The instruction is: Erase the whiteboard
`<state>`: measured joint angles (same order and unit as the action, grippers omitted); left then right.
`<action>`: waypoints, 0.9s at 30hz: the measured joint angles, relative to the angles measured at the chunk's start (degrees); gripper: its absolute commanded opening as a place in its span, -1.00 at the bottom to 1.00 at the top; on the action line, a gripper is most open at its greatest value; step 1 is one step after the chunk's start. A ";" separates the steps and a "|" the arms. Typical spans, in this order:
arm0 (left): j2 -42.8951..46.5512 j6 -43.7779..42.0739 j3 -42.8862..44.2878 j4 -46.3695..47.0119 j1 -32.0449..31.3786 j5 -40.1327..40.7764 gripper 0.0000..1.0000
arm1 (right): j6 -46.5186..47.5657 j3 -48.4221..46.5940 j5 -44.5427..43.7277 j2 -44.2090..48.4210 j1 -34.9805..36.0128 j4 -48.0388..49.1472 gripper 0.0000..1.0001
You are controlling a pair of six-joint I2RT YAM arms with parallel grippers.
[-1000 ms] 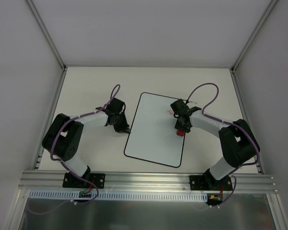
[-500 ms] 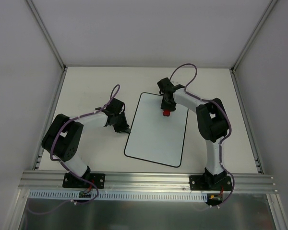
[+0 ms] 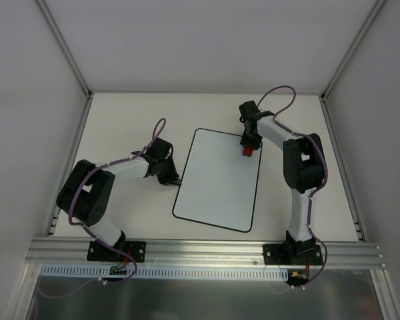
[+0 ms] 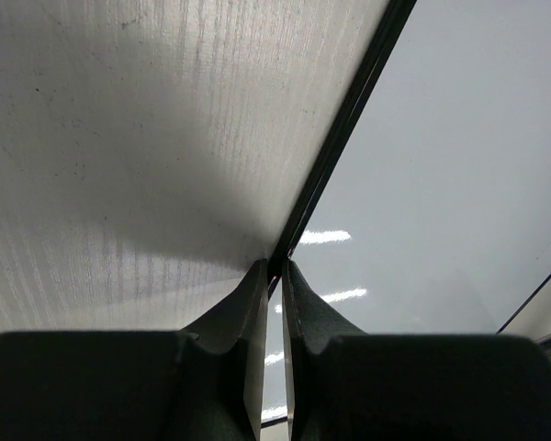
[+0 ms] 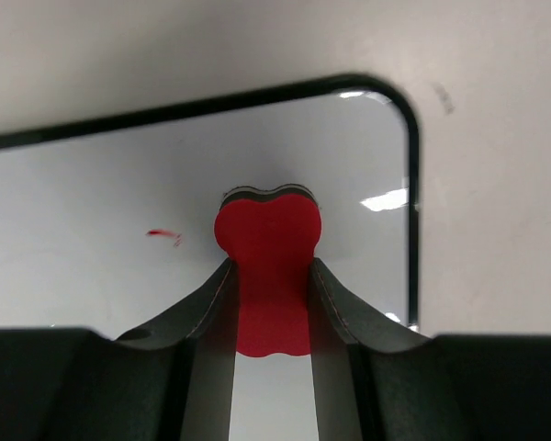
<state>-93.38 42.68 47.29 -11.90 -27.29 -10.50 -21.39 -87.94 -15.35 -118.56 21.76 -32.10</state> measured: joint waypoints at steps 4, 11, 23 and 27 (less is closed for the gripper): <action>0.35 0.00 -0.50 0.55 0.00 0.00 -1.00 | 0.00 -4.44 -1.51 -2.67 -2.14 -3.69 -0.99; 0.48 0.00 -0.72 0.76 0.02 0.00 -1.00 | 0.96 -12.98 0.81 -7.96 -0.74 -6.19 -0.99; 0.48 0.22 -0.72 0.72 0.02 0.00 -1.00 | 1.84 -10.19 2.51 -6.99 5.64 -0.83 -0.99; 0.48 0.24 -0.57 0.68 0.02 0.02 -1.00 | -0.44 0.76 1.57 0.20 3.06 1.03 -0.99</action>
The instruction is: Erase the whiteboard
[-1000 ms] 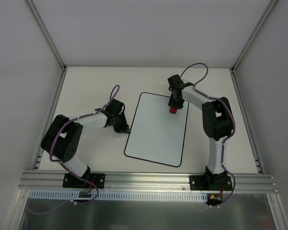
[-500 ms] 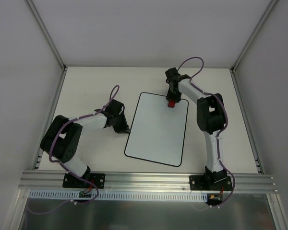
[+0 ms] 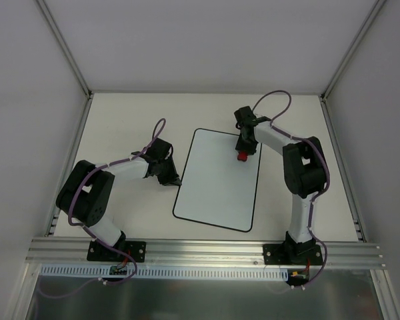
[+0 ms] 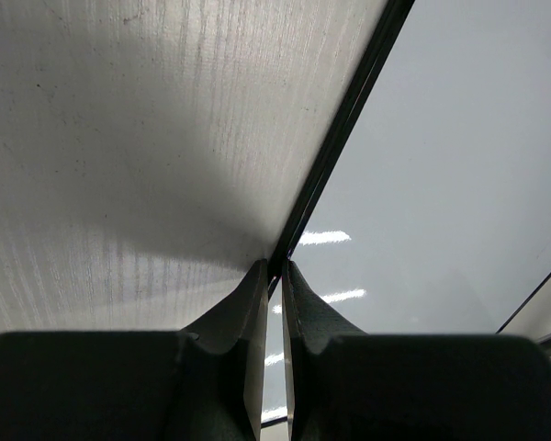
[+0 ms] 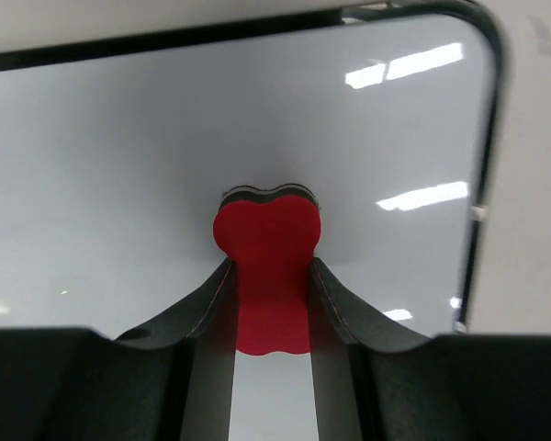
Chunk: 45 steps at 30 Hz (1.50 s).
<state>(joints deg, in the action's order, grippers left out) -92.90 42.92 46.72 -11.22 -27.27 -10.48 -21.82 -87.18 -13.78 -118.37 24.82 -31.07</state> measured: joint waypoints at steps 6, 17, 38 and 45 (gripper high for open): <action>0.00 0.00 0.07 -0.09 -0.02 0.00 -1.00 | -3.69 7.91 -3.85 5.81 -4.66 -1.70 -0.99; 0.00 -0.02 0.07 -0.20 0.00 0.00 -1.00 | -2.54 -5.97 -1.62 -3.61 -0.81 -3.52 -0.99; 0.00 0.00 0.07 -0.37 0.37 -0.02 -1.00 | -10.34 12.92 -5.03 8.07 -1.36 6.69 -0.99; 0.04 0.00 0.07 -0.42 0.39 -0.02 -1.00 | -9.84 9.55 -6.36 5.95 -1.25 2.99 -0.99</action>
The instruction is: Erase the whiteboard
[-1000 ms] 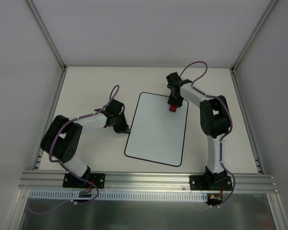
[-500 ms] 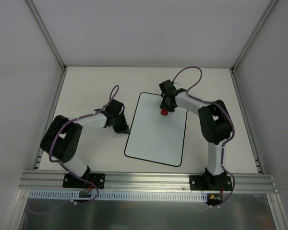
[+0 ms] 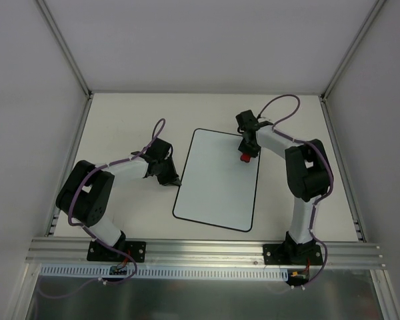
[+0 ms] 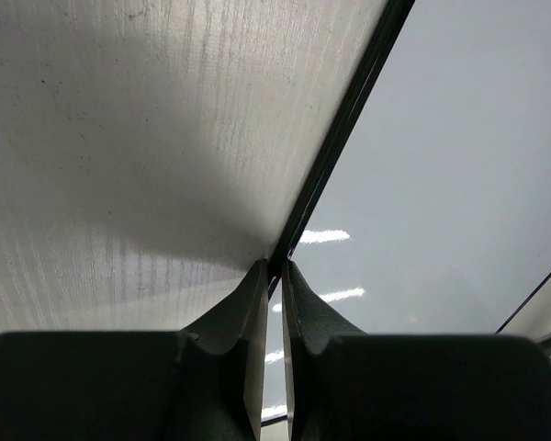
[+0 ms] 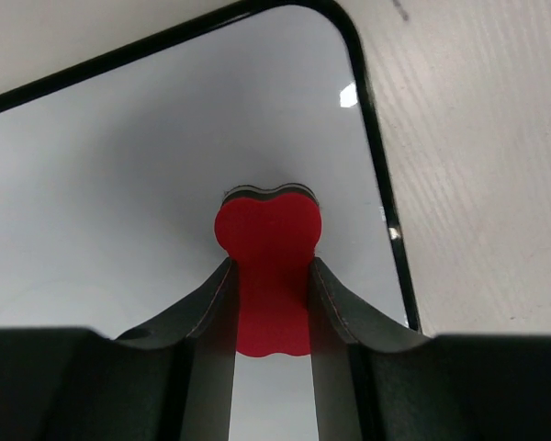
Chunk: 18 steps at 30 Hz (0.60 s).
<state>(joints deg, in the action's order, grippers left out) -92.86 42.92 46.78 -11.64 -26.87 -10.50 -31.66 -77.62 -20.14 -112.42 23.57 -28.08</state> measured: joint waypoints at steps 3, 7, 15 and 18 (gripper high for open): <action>0.00 0.00 0.00 -0.15 0.31 -0.15 -1.00 | 1.03 -3.67 0.00 -2.58 2.16 -0.98 -0.99; 0.00 0.00 0.00 -0.33 0.35 -0.22 -1.00 | 1.88 -8.07 1.20 -5.53 7.41 -0.96 -0.99; 0.00 -0.02 0.33 -0.83 0.37 -0.20 -1.00 | 4.50 -9.70 6.23 -6.16 12.85 -1.07 -0.99; -0.11 -0.02 0.55 -1.11 0.37 -0.20 -1.00 | 7.06 -9.81 7.52 -5.38 11.58 -1.81 -0.99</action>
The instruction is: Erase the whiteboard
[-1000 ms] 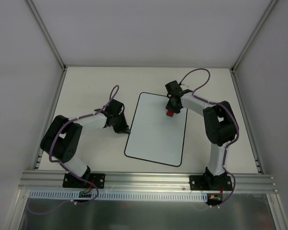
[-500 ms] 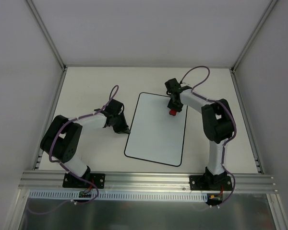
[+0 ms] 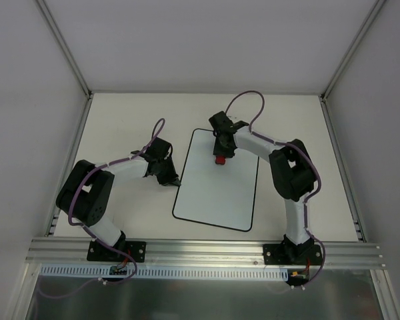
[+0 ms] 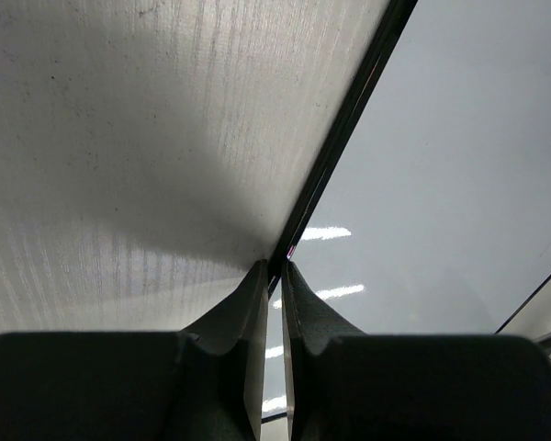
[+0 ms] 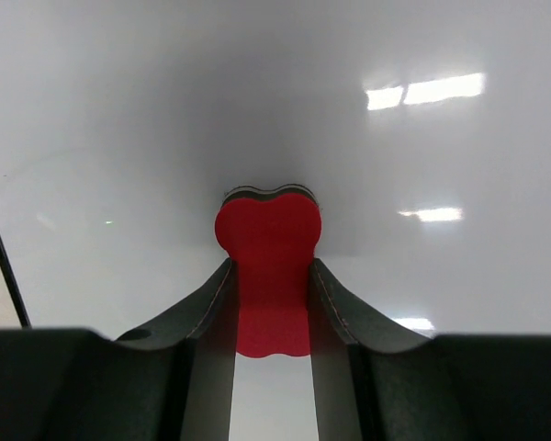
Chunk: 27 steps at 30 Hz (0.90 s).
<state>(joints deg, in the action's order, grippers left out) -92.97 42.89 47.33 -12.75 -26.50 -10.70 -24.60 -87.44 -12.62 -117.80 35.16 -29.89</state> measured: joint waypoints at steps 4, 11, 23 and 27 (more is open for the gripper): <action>-0.07 -0.02 0.28 -0.39 0.00 0.04 -1.00 | 4.44 2.05 -0.52 4.81 -4.90 -0.66 -0.99; -0.07 -0.07 0.44 -0.74 0.00 0.28 -1.00 | 12.37 4.96 -2.10 12.96 -27.04 -0.33 -0.99; -0.07 -0.35 1.01 -1.68 0.00 0.61 -1.00 | 15.80 5.68 2.38 5.33 -43.63 -0.87 -0.55; -0.07 -0.68 1.36 -2.23 0.00 0.76 -0.72 | 15.41 7.21 3.45 4.33 -44.09 -0.92 0.03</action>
<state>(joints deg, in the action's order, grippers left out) -93.03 42.22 48.69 -14.98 -26.50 -9.93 -9.19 -80.23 -9.17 -113.47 -8.93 -30.81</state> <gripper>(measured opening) 0.075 0.378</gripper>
